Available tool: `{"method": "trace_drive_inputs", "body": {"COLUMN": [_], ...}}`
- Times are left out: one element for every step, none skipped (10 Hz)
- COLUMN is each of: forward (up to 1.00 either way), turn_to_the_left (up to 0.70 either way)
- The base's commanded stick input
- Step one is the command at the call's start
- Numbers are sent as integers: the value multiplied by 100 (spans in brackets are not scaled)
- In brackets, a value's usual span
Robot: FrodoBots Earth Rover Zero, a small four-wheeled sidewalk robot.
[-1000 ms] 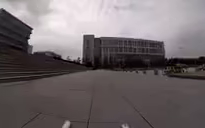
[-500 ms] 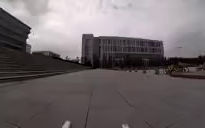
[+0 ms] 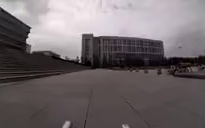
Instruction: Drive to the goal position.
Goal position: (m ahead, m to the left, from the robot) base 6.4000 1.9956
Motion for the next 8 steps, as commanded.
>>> {"method": "trace_drive_inputs", "body": {"forward": [70,70,70,70,70,70,70,70], "turn_to_the_left": [0,0,0,-7,-23,-7,-2,0]}}
